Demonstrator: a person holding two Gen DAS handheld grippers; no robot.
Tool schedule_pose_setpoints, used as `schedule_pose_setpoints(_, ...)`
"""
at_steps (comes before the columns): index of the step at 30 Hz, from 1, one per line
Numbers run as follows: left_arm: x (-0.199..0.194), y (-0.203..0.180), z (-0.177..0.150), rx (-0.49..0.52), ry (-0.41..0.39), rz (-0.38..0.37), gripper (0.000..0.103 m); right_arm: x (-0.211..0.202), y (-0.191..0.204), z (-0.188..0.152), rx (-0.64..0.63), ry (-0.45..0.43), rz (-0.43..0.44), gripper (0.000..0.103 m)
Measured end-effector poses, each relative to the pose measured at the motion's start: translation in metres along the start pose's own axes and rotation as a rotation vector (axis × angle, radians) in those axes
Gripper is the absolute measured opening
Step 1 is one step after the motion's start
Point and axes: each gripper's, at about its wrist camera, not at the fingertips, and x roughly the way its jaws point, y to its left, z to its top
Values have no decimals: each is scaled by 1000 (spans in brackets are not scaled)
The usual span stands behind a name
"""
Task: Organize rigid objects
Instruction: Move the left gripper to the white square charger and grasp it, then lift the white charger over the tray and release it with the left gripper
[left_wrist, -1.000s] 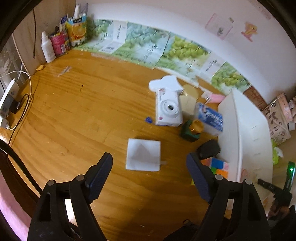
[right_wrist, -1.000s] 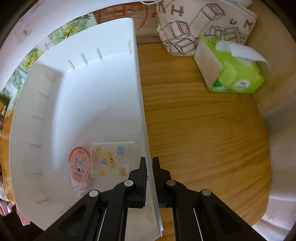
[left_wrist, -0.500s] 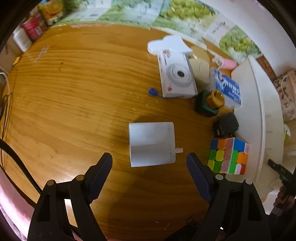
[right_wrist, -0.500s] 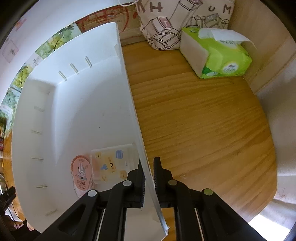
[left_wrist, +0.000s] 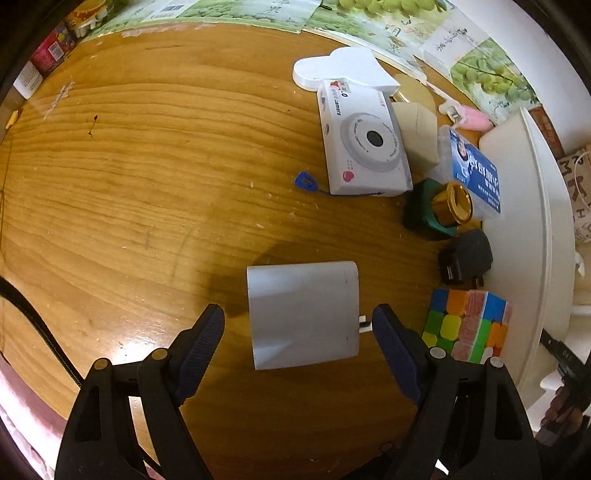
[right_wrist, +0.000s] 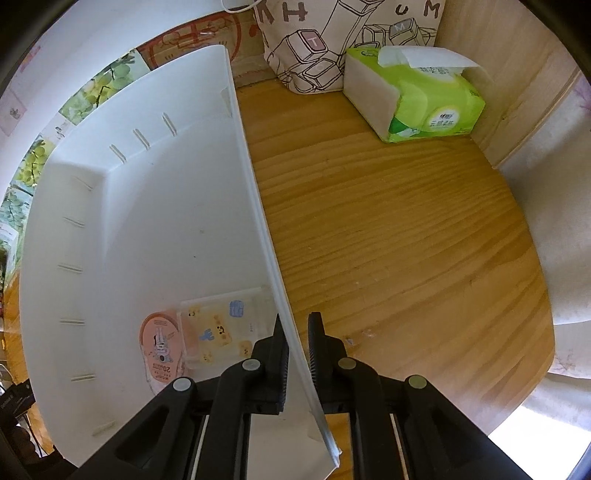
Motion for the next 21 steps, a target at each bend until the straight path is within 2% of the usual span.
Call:
schedule_pose_setpoints(3, 2, 2, 1, -15, 1, -3, 80, 0, 1, 0, 3, 0, -6, 11)
schedule_pose_setpoints(7, 2, 1, 2, -27, 1, -12, 63, 1, 4, 0, 0, 1, -12, 11)
schedule_pose_setpoints(13, 3, -3, 0, -46, -11, 2, 63, 2, 9, 2, -14, 7, -19, 12)
schedule_pose_setpoints(21, 3, -5, -2, -82, -14, -18, 62, 7, 14, 3, -43, 19, -25, 11)
